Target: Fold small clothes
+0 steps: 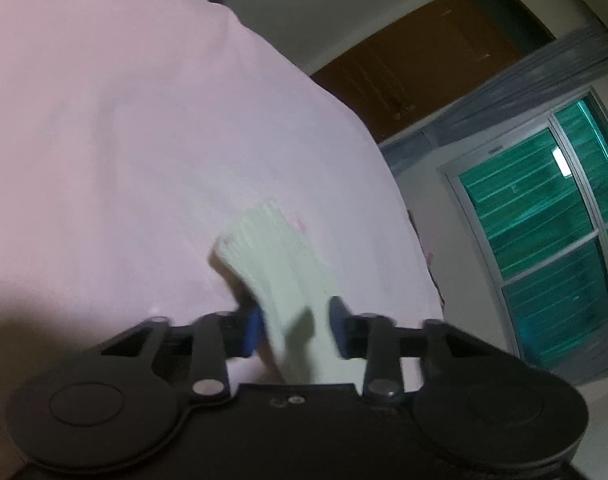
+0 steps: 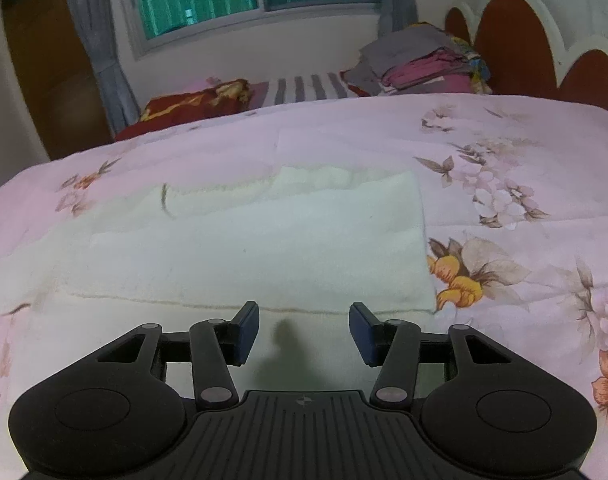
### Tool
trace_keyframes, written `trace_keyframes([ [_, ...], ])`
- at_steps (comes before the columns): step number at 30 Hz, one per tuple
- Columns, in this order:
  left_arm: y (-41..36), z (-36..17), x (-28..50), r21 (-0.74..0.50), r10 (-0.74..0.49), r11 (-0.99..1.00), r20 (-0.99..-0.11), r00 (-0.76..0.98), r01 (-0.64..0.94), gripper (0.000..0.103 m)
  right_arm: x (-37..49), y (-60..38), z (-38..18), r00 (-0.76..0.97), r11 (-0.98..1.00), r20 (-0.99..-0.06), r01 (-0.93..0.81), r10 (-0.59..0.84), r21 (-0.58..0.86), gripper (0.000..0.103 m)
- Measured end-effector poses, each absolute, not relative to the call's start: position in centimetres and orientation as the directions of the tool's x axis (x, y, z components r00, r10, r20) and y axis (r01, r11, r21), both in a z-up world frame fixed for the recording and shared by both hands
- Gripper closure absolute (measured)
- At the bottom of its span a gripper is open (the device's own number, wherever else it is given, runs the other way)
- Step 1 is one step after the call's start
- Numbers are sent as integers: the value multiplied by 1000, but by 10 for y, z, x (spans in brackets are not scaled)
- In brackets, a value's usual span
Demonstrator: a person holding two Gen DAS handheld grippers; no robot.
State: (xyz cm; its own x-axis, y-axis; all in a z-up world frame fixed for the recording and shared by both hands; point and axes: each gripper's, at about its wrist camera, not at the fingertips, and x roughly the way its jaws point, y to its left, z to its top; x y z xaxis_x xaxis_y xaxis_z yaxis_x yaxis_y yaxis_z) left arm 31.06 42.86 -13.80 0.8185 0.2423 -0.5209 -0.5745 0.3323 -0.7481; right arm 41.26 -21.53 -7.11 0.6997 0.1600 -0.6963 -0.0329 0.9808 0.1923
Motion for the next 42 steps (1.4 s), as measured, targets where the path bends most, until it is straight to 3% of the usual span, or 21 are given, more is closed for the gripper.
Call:
trace_keyframes([
  [1, 431, -140, 314, -741, 237, 328, -537, 810, -587, 100, 414, -218, -70, 700, 980, -697, -21, 155, 197, 52],
  [9, 396, -114, 365, -720, 177, 481, -479, 860, -500, 100, 413, -232, -69, 708, 978, -691, 5, 144, 209, 52],
  [18, 246, -76, 468, -640, -147, 742, -446, 883, -200, 100, 410, -252, -70, 722, 969, -680, 56, 128, 242, 52],
  [25, 108, -73, 510, -475, -312, 880, -537, 784, 25, 100, 410, -276, -66, 737, 964, -666, 78, 117, 256, 52],
  [33, -16, -85, 498, -277, -405, 914, -615, 677, 296, 100, 399, -308, -58, 755, 951, -646, 107, 112, 290, 52],
  [42, -84, -115, 492, -268, -466, 878, -674, 574, 397, 97, 386, -342, -54, 760, 936, -641, 142, 106, 322, 52],
])
